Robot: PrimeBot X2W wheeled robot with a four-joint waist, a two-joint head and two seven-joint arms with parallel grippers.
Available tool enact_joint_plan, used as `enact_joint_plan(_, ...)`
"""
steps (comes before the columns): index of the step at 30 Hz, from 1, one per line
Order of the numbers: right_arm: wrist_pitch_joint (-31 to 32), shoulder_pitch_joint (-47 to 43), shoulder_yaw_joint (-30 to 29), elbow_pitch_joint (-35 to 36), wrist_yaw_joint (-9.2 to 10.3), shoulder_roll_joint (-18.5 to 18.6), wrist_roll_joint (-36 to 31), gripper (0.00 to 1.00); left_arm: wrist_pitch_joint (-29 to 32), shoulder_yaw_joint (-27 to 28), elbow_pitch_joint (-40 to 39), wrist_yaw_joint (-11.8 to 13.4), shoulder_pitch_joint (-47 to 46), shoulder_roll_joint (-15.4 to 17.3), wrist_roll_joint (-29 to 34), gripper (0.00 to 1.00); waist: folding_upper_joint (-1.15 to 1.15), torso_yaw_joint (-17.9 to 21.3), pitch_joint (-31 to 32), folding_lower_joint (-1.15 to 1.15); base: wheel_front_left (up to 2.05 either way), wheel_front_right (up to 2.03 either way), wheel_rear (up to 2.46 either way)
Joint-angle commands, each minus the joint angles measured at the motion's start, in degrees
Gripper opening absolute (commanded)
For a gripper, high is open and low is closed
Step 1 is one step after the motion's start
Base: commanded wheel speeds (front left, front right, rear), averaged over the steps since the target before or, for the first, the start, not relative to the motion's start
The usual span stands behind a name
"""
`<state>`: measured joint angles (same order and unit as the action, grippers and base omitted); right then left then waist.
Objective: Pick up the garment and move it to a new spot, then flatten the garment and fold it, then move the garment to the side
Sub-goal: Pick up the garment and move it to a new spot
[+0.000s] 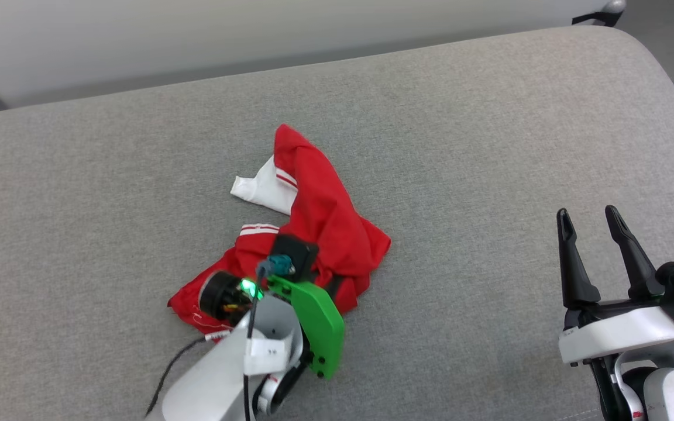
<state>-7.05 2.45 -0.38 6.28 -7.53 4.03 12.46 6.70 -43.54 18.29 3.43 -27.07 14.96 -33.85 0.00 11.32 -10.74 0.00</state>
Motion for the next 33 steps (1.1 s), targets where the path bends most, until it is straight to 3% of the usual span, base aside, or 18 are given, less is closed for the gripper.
enact_joint_plan(1, -0.10, -0.29, 0.05, 0.38, 0.04, -0.27, 0.47, 1.00, 0.40, -0.68, 0.05, -0.26, 2.00, -0.37, 0.04, 0.00, 0.00, 1.77, -1.65, 0.00, 0.00, 0.00, 0.00)
enact_joint_plan(11, -1.21, 1.62, 0.28, -0.62, 0.04, -0.83, 1.01, 1.00, 0.51, -3.88, 0.62, -1.34, 5.27, -2.58, -0.69, 0.00, 0.00, -0.35, -4.99, 0.00, 0.00, 0.00, 0.00)
enact_joint_plan(12, -1.27, 1.74, 0.03, -0.76, 0.04, -0.85, 0.90, 1.00, 0.13, -3.78, 0.73, -0.93, 5.16, -2.79, -0.52, 0.09, 0.00, -0.86, -4.71, 0.00, 0.00, 0.00, 0.00)
enact_joint_plan(13, -1.27, 1.82, -0.02, -0.89, 0.04, -0.86, 0.75, 1.00, -0.06, -3.85, 0.81, -0.60, 5.06, -2.87, -0.23, 0.51, 0.00, -1.15, -4.39, 0.00, 0.00, 0.00, 0.00)
enact_joint_plan(14, -1.20, 1.88, 0.06, -1.04, 0.04, -0.87, 0.52, 1.00, -1.03, -3.68, 0.53, -0.15, 4.96, -3.05, 0.13, 1.00, 0.00, -1.46, -3.87, 0.00, 0.00, 0.00, 0.00)
enact_joint_plan(21, -0.26, 0.75, 0.34, -1.30, 0.04, -0.49, -0.51, 1.00, -8.11, -2.12, -1.83, 1.98, 5.22, -3.21, 1.87, 1.00, 0.00, -3.89, 0.31, 0.00, 0.00, 0.00, 0.00)
enact_joint_plan(26, 1.98, -1.38, 0.50, -0.69, 0.04, 0.71, -1.00, 1.00, -19.14, 3.75, -3.86, 4.27, 7.04, -2.87, 0.93, 1.00, 0.00, -6.88, 4.27, 0.00, 0.00, 0.00, 0.00)
enact_joint_plan(33, 3.65, -3.42, 0.11, 0.28, 0.04, 0.60, -1.33, 1.00, -21.25, 9.48, -5.40, 6.63, 10.62, -0.97, -0.16, 1.00, 0.00, -8.65, 6.69, 0.00, 0.00, 0.00, 0.00)
